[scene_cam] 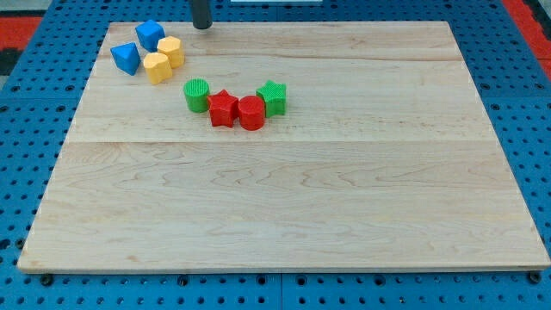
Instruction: Move the blue cube into the blue triangle
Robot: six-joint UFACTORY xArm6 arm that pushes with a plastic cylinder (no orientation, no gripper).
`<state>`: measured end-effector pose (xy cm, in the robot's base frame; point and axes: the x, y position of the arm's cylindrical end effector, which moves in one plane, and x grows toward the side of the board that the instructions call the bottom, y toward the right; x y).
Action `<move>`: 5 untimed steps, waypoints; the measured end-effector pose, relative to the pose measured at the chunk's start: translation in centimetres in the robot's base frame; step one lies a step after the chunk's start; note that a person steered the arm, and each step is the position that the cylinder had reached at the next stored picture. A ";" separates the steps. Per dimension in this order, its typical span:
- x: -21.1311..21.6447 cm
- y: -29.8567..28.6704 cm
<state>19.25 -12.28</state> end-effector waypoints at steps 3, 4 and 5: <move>0.0 0.0; 0.0 0.0; 0.0 0.0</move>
<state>19.29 -12.24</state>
